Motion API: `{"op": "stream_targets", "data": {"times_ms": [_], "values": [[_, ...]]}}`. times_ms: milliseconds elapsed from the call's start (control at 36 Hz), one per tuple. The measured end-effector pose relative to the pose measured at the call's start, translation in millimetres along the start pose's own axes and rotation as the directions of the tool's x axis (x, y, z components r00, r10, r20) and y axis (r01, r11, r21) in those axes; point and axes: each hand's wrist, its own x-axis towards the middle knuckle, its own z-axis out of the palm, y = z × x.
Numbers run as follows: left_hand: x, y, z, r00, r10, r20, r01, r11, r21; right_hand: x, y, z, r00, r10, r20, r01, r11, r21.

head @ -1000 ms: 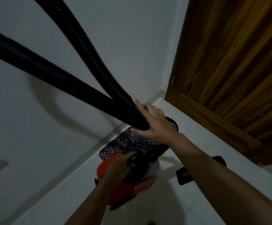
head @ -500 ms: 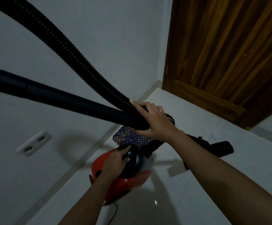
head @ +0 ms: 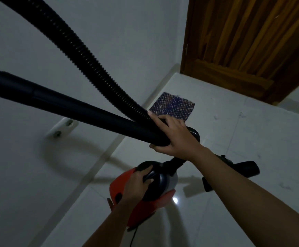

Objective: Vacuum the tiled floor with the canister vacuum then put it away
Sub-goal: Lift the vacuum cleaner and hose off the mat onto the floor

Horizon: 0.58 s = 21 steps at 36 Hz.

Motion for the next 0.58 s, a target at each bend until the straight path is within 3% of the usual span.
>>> {"op": "stream_targets", "data": {"times_ms": [222, 583], "values": [[11.0, -92.5, 51.5, 0.998, -0.053, 0.019, 0.053, 0.998, 0.019, -34.9, 10.7, 104.4, 0.999, 0.036, 0.021, -0.036, 0.999, -0.002], [81.8, -201.7, 142.7, 0.999, -0.018, -0.026, 0.017, 0.999, -0.036, -57.4, 83.4, 256.7, 0.995, -0.095, 0.044, 0.099, 0.989, -0.112]]}}
